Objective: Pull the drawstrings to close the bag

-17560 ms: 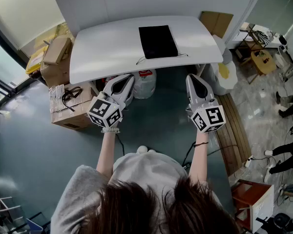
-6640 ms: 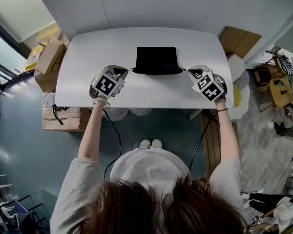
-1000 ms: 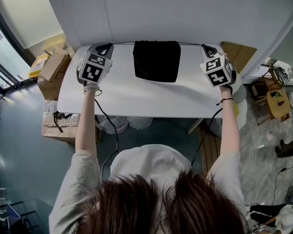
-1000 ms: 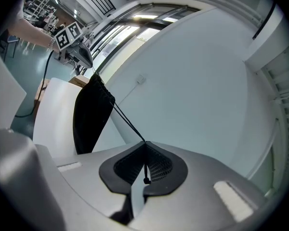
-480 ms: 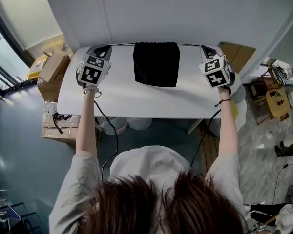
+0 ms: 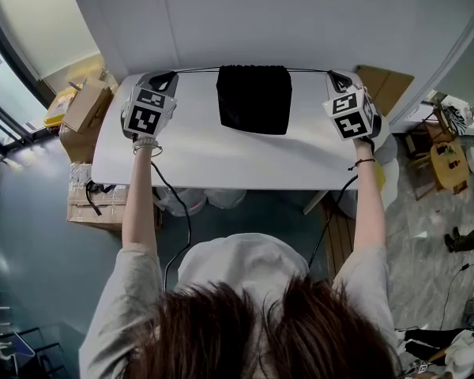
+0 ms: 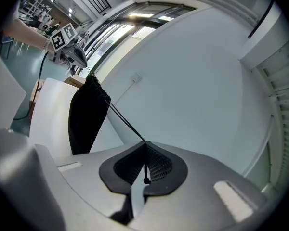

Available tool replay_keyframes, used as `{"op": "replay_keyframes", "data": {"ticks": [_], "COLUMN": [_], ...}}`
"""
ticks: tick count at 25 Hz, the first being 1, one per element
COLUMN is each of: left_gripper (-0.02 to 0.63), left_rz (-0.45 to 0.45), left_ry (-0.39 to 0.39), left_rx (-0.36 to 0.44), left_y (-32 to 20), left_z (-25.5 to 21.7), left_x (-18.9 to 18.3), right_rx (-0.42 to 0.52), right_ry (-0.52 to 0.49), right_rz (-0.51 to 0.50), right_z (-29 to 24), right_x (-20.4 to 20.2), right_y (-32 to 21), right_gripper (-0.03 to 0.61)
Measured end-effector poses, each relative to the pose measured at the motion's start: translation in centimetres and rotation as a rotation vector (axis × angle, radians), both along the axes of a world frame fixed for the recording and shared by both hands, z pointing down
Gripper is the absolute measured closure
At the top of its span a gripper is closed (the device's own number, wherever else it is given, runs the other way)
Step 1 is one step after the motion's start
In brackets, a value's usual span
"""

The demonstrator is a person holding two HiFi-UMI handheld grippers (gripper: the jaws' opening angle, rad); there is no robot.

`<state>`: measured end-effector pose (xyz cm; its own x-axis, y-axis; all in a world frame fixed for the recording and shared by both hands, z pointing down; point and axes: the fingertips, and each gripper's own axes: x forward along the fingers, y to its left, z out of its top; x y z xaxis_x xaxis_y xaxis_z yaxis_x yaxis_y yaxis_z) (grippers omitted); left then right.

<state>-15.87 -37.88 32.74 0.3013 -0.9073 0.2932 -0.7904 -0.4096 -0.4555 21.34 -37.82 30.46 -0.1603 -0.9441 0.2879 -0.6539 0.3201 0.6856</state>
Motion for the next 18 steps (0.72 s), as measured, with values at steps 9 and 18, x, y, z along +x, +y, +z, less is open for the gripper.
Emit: {"op": "replay_keyframes", "data": {"ticks": [9,18], "left_gripper": [0.614,0.614], "left_rz": [-0.005,-0.009], "left_ry": [0.002,0.001], "left_rx": [0.003,-0.001], "left_y": [-0.1,-0.18], "left_z": [-0.03,0.09], "left_x": [-0.34,-0.54], "right_rx": [0.007,0.012], "right_ry": [-0.005,-0.007], "right_rz": [0.005,0.01], "right_z": [0.01,0.05], "right_x": [0.14,0.41], "right_y": [-0.13,-0.29], "right_gripper": [0.565,0.565]}}
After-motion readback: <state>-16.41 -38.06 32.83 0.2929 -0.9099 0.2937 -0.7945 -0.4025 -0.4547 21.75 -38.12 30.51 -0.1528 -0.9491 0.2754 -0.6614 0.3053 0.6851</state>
